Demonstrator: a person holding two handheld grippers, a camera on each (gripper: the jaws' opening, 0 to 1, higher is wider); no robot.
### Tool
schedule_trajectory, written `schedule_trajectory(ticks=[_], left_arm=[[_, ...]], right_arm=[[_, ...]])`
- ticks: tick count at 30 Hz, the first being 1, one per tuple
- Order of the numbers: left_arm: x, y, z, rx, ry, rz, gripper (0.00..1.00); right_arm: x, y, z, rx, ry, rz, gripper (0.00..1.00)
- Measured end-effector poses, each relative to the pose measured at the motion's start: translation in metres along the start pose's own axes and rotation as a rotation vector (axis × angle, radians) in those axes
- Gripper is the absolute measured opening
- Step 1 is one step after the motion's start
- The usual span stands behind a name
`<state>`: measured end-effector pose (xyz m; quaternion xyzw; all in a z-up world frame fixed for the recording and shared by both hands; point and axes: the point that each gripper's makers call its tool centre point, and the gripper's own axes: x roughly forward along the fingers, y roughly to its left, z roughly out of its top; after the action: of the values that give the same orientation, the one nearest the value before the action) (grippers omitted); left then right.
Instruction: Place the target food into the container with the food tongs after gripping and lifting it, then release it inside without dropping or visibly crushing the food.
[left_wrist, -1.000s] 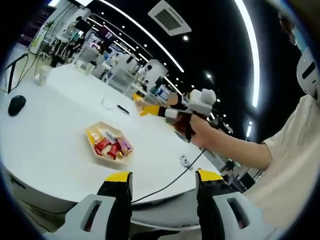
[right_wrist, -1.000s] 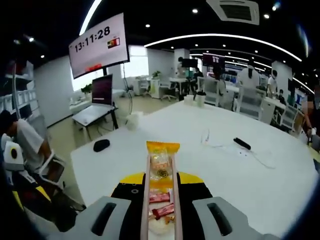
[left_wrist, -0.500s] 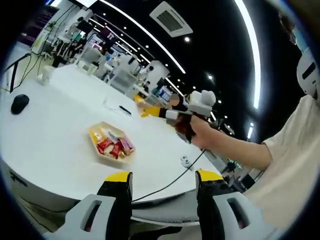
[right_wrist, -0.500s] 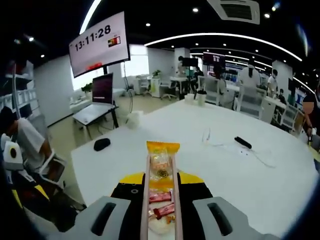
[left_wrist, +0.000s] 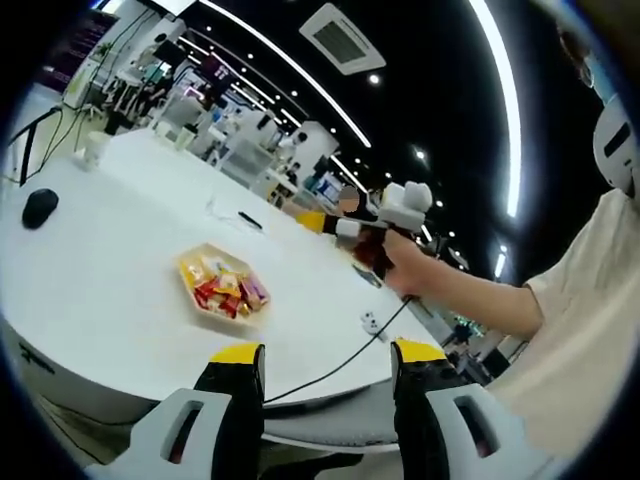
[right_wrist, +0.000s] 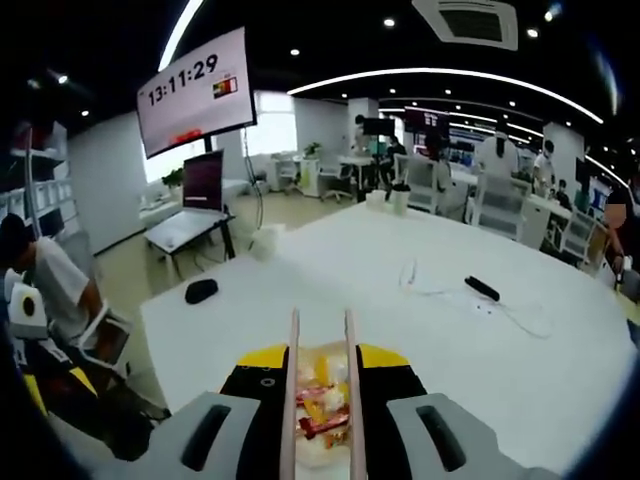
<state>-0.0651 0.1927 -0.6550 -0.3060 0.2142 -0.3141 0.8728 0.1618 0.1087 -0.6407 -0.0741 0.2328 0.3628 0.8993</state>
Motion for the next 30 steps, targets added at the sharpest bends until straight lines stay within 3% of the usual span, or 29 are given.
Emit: schedule_trajectory(ticks=[7, 11, 15, 23, 30], left_arm=[[0.009, -0.002, 0.004, 0.016, 0.019, -0.019, 0.50], [0.017, -0.008, 0.007, 0.055, 0.036, -0.053, 0.51], [0.022, -0.009, 0.014, 0.093, 0.046, -0.063, 0.50], [0.027, -0.005, 0.028, 0.159, 0.064, -0.069, 0.51], [0.027, -0.014, 0.036, 0.248, 0.109, -0.127, 0.49]], right_arm=[[-0.012, -0.002, -0.016, 0.011, 0.023, 0.024, 0.24], [-0.025, 0.018, -0.025, -0.020, 0.046, 0.153, 0.24], [-0.035, 0.036, -0.023, -0.064, 0.053, 0.228, 0.24], [-0.053, 0.064, -0.032, -0.075, 0.061, 0.355, 0.25], [-0.075, 0.096, -0.043, -0.099, 0.077, 0.518, 0.25]])
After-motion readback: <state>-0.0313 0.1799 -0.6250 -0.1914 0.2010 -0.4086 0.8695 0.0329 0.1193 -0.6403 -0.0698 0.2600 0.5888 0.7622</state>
